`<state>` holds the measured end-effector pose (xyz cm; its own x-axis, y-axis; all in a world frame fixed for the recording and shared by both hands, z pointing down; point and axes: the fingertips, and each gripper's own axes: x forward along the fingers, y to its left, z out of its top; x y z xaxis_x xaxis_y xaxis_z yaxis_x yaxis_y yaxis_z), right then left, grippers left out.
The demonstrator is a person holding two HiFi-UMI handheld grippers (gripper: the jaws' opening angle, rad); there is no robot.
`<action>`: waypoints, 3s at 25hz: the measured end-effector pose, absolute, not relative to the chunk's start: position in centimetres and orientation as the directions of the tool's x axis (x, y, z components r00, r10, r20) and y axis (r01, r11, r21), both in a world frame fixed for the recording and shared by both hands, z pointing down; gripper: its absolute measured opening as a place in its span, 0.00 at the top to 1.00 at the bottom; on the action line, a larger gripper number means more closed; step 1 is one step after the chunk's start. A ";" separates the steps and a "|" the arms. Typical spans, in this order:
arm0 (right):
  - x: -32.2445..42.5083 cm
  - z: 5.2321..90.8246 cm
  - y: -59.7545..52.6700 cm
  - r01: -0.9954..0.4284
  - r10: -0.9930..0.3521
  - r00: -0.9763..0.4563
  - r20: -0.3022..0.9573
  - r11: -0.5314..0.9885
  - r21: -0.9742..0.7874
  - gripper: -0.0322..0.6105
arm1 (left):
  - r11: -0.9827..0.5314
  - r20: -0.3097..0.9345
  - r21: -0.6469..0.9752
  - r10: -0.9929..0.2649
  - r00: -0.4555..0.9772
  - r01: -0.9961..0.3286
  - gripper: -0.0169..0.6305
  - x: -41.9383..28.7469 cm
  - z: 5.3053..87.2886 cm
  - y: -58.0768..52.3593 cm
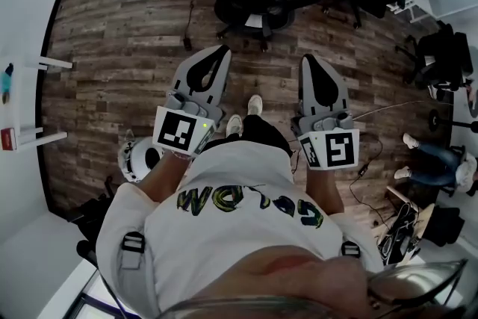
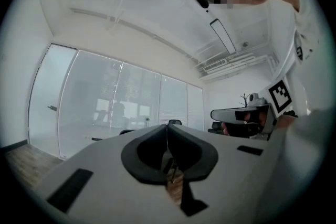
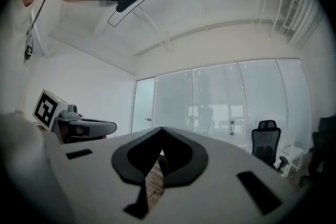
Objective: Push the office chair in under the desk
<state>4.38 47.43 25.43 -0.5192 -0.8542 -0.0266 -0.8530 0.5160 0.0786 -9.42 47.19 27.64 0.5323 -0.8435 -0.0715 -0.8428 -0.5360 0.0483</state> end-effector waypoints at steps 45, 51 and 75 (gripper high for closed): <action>12.1 27.9 11.5 -0.779 -0.818 -0.572 0.052 0.563 0.276 0.89 | -0.558 0.031 -0.094 -0.830 0.557 -0.825 0.78 -13.9 30.1 10.9; 16.0 33.9 8.7 -0.705 -0.780 -0.586 0.220 0.624 0.335 0.84 | -0.639 0.198 -0.122 -0.766 0.612 -0.760 0.70 -18.5 34.7 7.5; 20.0 54.6 7.2 -0.251 -0.406 -0.442 0.800 0.912 0.325 0.63 | -0.907 0.828 -0.396 -0.419 0.373 -0.139 0.55 -16.8 57.6 4.0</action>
